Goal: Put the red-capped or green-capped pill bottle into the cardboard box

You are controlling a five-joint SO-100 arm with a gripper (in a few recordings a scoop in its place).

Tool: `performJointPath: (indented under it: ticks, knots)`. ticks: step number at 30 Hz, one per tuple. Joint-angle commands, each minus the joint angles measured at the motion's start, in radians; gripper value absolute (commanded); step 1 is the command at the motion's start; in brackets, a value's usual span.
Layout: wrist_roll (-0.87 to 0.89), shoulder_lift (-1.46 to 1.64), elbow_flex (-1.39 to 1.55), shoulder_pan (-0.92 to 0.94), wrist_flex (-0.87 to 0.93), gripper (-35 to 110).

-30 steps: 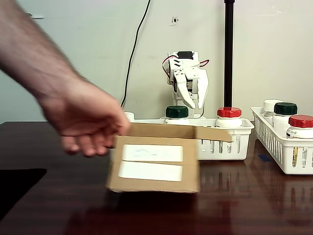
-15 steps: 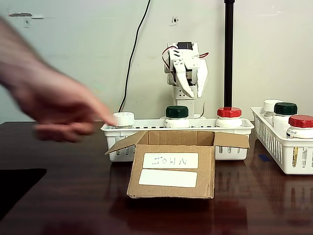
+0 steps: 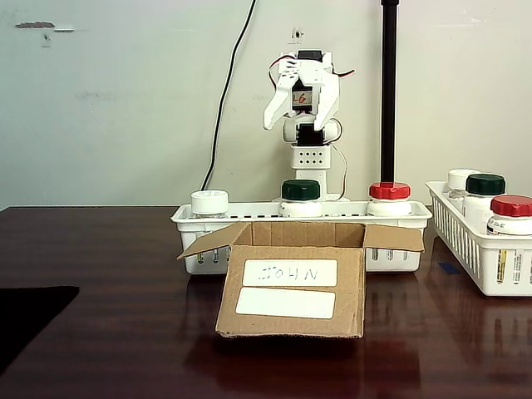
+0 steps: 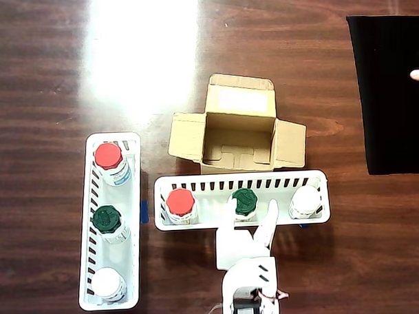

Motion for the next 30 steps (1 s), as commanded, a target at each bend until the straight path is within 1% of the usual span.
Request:
performJointPath:
  ticks: [1, 4, 7, 12, 13, 15, 18, 22, 27, 30]
  knots:
    - [0.006, -0.095, 0.034, 0.014, -0.202, 63]
    - [0.006, -0.138, 0.103, 0.002, -0.316, 63]
    - [0.006, -0.103, 0.192, -0.015, -0.379, 63]
    - [-0.002, 0.018, 0.325, -0.037, -0.405, 63]
    - [0.0, 0.066, 0.351, -0.041, -0.383, 63]
    - [-0.018, 0.067, 0.351, -0.06, -0.36, 63]
    - [-0.028, 0.028, 0.351, -0.067, -0.397, 63]
    - [-0.025, -0.074, 0.339, -0.052, -0.523, 63]
    - [-0.038, -0.282, 0.236, -0.048, -0.598, 63]
    - [-0.021, -0.371, 0.221, -0.04, -0.683, 63]
